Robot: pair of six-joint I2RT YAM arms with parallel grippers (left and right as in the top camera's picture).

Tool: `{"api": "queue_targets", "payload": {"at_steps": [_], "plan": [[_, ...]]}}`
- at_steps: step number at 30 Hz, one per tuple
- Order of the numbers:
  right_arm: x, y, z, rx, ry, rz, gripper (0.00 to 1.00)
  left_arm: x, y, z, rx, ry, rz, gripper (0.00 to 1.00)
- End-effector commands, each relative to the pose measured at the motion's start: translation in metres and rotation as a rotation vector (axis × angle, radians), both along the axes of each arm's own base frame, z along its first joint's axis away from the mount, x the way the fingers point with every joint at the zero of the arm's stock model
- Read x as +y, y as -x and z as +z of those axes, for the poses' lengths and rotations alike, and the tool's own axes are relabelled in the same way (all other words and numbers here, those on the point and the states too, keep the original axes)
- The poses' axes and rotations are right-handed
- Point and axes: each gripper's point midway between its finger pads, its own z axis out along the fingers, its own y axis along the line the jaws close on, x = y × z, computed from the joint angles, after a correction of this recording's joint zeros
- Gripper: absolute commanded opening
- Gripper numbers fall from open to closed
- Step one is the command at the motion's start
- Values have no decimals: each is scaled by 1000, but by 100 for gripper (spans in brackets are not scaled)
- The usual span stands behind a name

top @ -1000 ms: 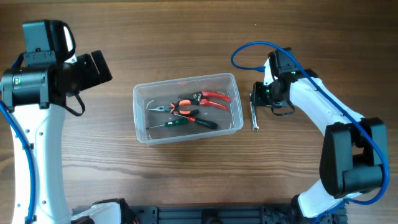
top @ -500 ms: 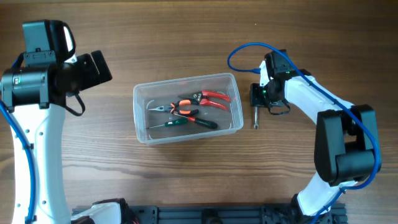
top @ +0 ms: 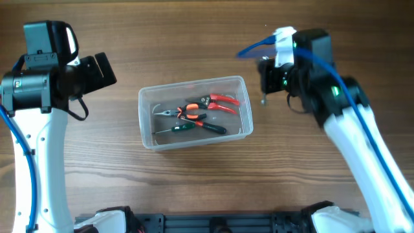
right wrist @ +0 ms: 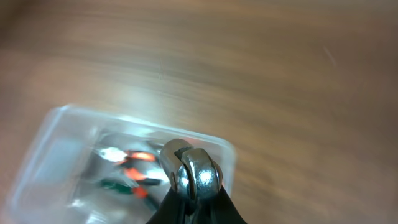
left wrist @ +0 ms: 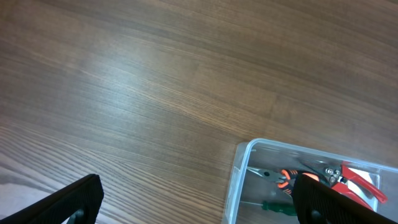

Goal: Pack container
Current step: 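Carry the wrench into the container, release, and withdraw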

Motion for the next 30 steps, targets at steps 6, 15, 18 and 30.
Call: {"api": "queue_targets", "payload": {"at_steps": [6,15,18,30], "plan": [[137,97,-61,-105,264,875,4,4,0,3,-10,-3,22,100],[139,100,-217,329,391,915,4,4,0,3,-10,-3,22,100],[132,86,-216,321,441,810,61,4,0,3,-10,-3,22,100],[50,33,57,-260,275,148,100,4,0,3,-10,-2,22,100]]}}
